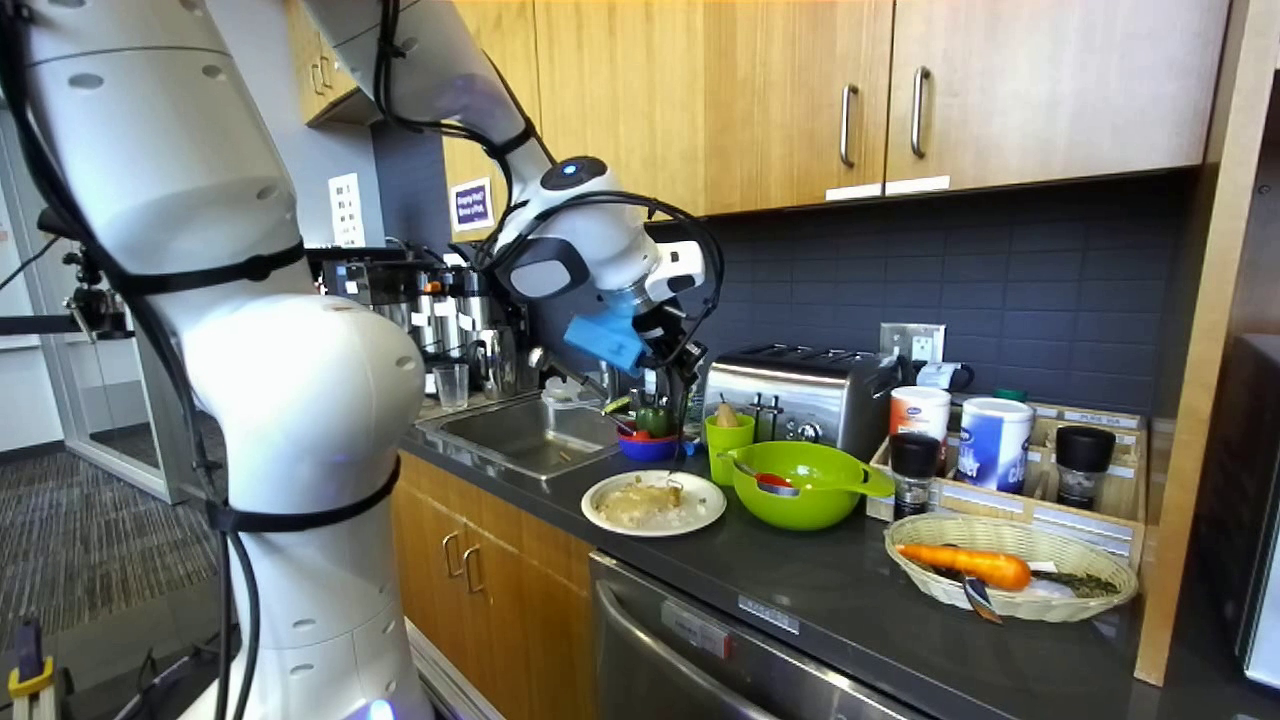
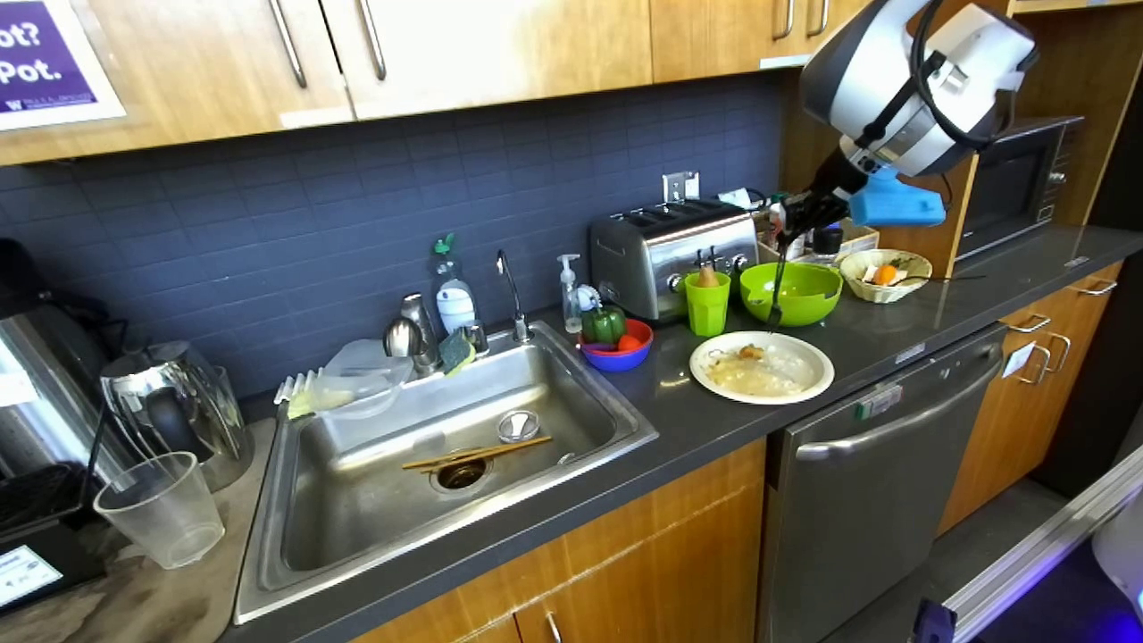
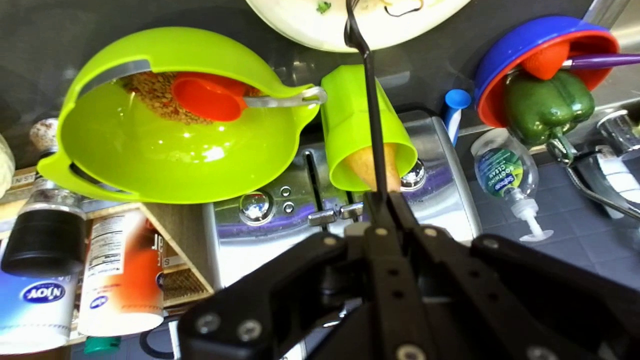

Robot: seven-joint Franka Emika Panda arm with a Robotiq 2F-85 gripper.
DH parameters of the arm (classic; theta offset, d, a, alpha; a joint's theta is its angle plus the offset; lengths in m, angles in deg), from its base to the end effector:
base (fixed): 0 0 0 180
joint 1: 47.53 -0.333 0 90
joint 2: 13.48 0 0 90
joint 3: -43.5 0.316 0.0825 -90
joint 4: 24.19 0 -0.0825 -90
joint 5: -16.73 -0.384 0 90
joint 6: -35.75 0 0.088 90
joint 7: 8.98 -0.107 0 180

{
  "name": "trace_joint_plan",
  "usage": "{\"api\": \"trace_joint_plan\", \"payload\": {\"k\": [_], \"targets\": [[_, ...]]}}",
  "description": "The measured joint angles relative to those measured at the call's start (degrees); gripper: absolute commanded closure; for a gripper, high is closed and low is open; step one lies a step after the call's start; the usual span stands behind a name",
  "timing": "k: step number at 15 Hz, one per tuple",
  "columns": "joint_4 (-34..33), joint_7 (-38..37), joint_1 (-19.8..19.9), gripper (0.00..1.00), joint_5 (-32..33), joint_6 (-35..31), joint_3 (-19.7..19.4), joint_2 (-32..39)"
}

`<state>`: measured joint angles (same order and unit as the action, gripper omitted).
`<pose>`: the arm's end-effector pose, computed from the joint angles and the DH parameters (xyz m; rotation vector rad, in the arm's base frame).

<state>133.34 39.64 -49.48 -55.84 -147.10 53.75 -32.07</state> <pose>0.3902 -0.0083 0.3677 -2.8060 0.2962 -1.0679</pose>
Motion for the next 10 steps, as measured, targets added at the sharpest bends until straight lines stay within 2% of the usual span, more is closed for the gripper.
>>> {"api": "trace_joint_plan", "payload": {"k": [6, 10], "targets": [[0.00, -0.08, 0.70, 0.99, 0.55, 1.06, 0.00, -1.33], [0.01, -1.92, 2.03, 0.99, 3.24, 2.00, 0.58, -0.28]]}}
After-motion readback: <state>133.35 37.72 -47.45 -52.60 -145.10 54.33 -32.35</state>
